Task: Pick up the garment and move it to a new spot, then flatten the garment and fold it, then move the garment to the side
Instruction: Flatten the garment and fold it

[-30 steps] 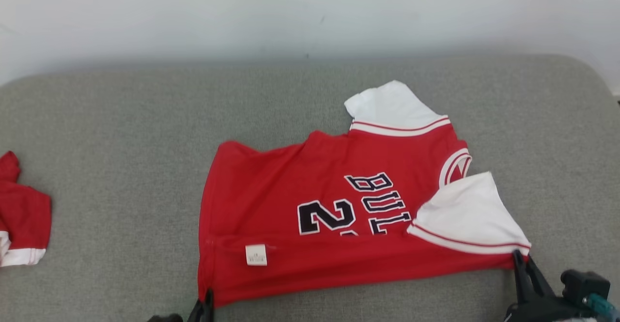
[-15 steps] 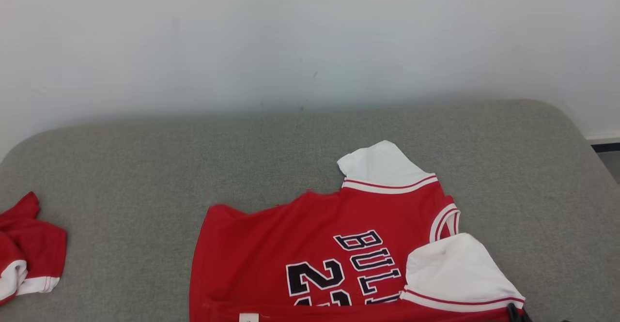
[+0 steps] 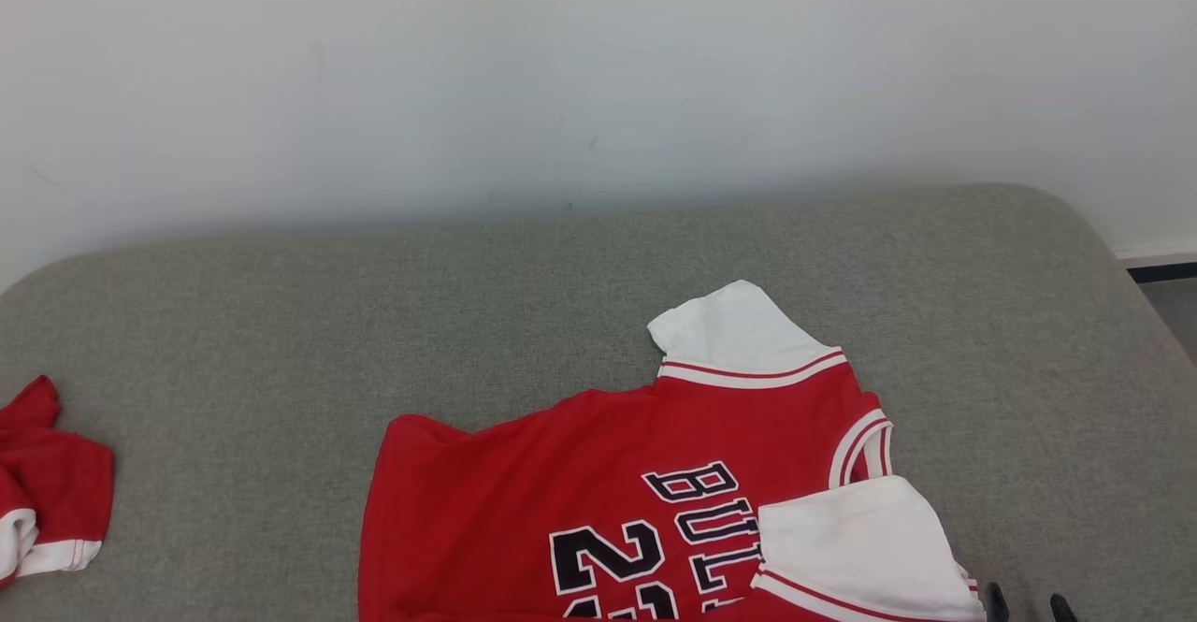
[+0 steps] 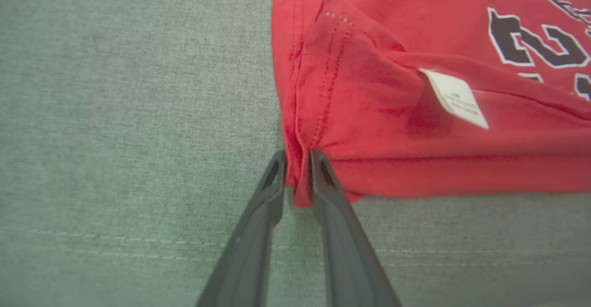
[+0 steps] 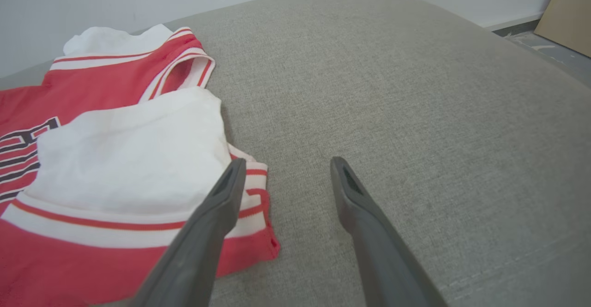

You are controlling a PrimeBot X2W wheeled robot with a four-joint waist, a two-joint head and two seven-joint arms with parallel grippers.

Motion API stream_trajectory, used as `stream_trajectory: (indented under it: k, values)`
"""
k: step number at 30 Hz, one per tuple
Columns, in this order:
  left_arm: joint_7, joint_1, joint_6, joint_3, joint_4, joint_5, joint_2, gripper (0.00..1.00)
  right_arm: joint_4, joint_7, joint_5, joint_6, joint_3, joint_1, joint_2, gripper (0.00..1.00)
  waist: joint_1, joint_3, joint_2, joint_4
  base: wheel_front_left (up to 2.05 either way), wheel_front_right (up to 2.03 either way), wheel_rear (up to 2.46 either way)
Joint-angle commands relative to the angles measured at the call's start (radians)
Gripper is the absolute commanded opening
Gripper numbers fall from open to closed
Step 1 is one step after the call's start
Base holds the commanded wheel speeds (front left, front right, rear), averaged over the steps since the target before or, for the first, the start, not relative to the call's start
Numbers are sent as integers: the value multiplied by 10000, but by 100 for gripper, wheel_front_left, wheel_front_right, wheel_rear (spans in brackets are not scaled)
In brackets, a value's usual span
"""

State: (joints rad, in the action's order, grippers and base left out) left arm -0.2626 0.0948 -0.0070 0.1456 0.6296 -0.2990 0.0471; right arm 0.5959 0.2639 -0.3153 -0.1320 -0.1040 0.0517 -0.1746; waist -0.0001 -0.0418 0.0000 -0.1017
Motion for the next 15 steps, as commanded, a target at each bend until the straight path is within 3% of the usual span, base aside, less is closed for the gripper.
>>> stream_trajectory:
  k: [1,7,15]
  values:
    - [-32,-159,92,-15,-40,15,62,100,-200,1,104,28,-105,-180,18,100,1,128,0,81,0,0,0]
    - [-32,-580,170,-145,-807,231,52,100,-904,0,412,28,-323,-544,139,100,1,657,0,286,0,0,0]
    - [-32,-2214,185,-547,-1268,707,47,100,-1392,0,307,28,111,-1502,98,100,1,1578,0,508,0,0,0]
